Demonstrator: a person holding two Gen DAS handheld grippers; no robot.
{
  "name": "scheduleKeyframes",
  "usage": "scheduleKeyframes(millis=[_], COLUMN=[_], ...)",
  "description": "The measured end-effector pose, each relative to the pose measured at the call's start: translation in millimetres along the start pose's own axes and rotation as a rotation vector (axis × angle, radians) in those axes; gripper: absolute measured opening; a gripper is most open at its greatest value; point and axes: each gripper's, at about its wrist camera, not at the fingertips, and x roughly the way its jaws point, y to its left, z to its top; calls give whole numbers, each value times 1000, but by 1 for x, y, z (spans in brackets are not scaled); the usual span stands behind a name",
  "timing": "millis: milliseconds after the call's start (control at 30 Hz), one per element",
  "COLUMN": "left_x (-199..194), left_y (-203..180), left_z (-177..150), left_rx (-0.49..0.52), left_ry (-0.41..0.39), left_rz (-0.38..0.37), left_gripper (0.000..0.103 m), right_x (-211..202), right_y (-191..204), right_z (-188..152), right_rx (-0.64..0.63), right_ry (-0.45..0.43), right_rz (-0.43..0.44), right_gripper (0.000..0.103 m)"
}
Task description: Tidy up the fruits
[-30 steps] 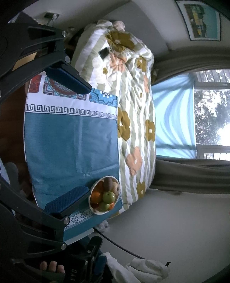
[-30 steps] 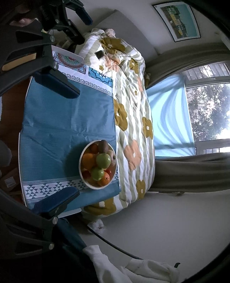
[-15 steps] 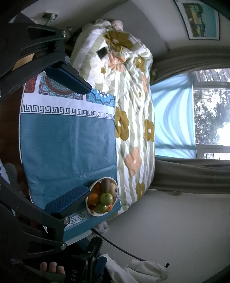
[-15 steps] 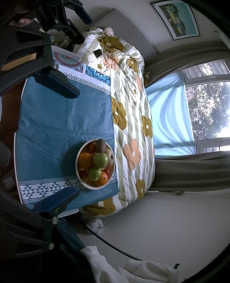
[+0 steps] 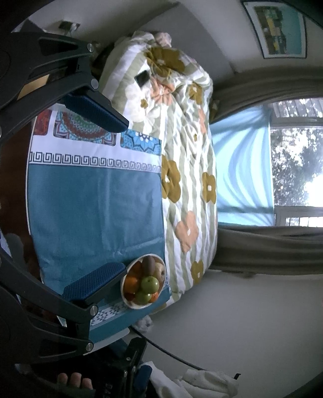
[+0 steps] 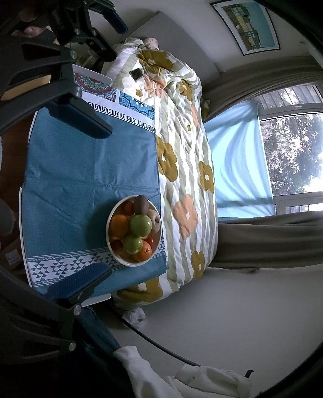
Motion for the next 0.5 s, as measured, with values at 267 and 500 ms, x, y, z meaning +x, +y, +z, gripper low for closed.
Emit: scheduleKeyframes(millis=[267,500], left_x=[0,1], left_y=[7,4], left_z=[-2,-2], left_rx=[-12,3], left_ry=[-9,-14], left_rz=[5,11], left_gripper=[103,103], right_x=[1,1], right_y=[-1,-2], right_z=[1,1], right_rx=[1,1], right_ry=[0,1], right_rz=[0,1], right_gripper=[100,100])
